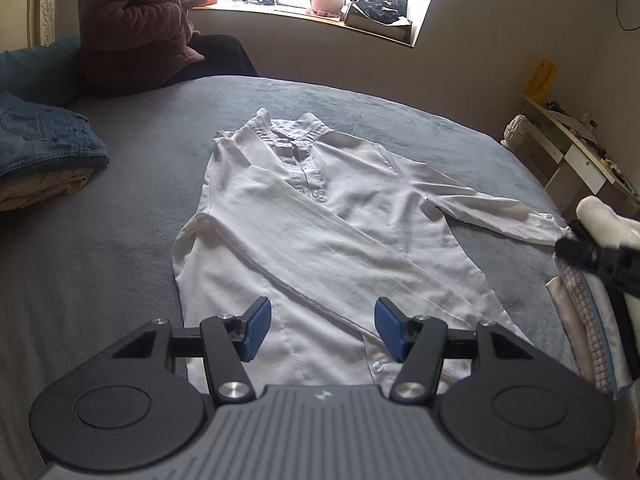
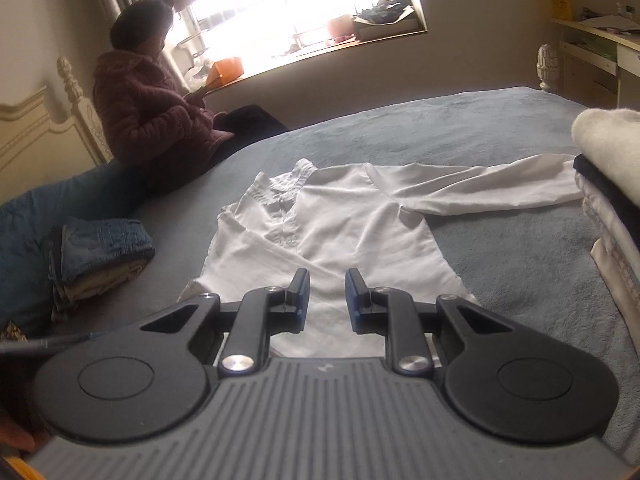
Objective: Fold clothes
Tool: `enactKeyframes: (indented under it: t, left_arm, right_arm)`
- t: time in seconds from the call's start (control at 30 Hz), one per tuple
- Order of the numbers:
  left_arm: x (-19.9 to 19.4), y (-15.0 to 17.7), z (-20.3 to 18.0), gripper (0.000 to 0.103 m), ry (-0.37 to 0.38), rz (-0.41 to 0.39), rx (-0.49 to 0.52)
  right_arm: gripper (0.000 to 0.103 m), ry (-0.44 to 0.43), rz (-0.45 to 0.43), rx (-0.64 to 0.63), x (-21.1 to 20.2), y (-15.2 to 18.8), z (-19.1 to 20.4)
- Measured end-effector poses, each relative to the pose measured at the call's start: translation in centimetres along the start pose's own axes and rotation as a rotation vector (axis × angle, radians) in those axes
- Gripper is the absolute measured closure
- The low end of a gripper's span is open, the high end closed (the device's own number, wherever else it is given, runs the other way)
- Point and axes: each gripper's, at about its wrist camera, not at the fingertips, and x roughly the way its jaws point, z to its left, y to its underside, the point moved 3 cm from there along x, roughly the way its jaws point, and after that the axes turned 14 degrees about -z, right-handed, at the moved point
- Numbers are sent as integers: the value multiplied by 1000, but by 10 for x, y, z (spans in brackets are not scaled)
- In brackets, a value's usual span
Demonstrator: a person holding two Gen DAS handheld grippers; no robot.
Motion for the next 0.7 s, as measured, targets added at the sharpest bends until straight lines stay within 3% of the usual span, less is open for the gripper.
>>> enactKeyframes:
  t: [0.43, 0.7]
  left_arm:
    - [-14, 5, 17, 44, -60, 15, -51]
    - [-21, 9, 17, 44, -47, 12, -70]
  right_arm:
    - [84, 10, 10, 4, 37, -31, 24]
    - [84, 33, -8, -9, 36, -41, 31]
